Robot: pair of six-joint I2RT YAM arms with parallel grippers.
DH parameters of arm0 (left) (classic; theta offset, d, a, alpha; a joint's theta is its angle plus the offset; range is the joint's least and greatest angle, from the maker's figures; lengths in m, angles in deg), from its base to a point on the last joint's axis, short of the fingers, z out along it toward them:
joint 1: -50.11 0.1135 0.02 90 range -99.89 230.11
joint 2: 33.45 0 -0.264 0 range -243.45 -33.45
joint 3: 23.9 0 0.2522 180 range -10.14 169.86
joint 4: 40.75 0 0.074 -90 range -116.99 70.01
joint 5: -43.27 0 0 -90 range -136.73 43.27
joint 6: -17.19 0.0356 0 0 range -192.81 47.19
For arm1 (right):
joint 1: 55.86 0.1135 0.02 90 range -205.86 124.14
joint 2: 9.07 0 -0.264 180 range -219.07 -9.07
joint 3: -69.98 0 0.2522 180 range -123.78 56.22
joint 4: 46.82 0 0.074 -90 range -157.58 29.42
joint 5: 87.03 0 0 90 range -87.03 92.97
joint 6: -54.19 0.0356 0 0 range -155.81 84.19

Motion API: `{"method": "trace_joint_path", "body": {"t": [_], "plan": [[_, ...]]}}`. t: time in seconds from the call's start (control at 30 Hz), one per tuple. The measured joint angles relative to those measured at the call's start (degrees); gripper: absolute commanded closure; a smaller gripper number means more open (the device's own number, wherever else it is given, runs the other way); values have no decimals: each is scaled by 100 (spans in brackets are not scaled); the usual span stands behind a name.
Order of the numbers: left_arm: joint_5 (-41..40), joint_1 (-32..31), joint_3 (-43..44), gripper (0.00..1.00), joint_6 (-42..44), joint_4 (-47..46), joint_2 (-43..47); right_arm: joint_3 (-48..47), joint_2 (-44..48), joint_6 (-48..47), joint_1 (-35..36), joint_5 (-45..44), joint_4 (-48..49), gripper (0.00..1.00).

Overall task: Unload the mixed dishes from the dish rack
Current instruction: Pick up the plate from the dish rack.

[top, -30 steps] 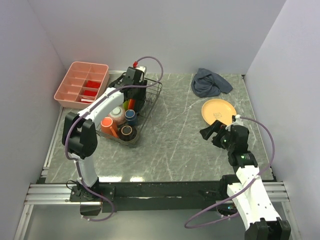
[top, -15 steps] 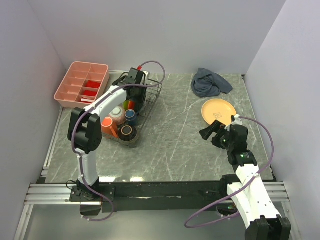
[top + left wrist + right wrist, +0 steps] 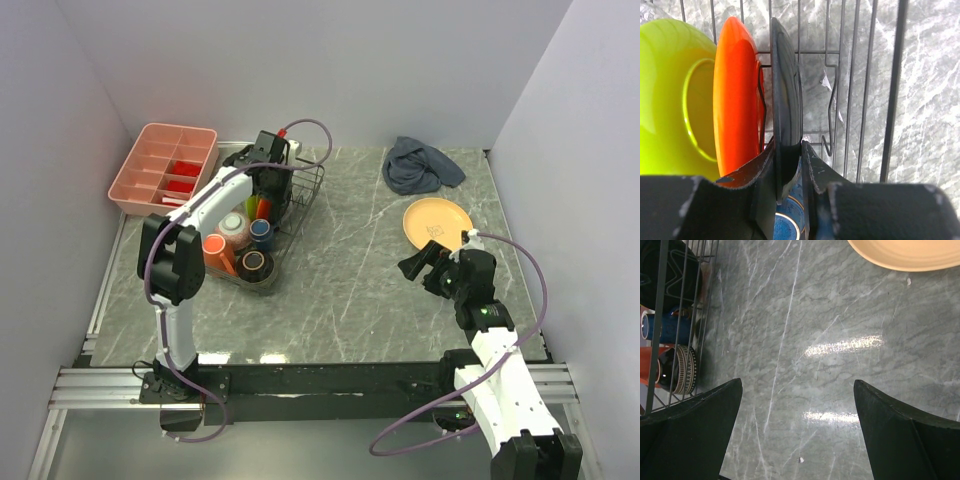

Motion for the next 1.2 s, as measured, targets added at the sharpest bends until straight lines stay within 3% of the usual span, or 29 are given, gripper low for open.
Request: {"method": "trace_joint_path", "body": {"t": [0.57, 1.2], "plan": [[616, 61, 691, 88, 151, 857, 33, 0, -13, 2, 0, 92, 20, 0], [1285, -70, 601, 95, 181, 1086, 960, 0, -13, 68, 0, 267, 103, 0]]}}
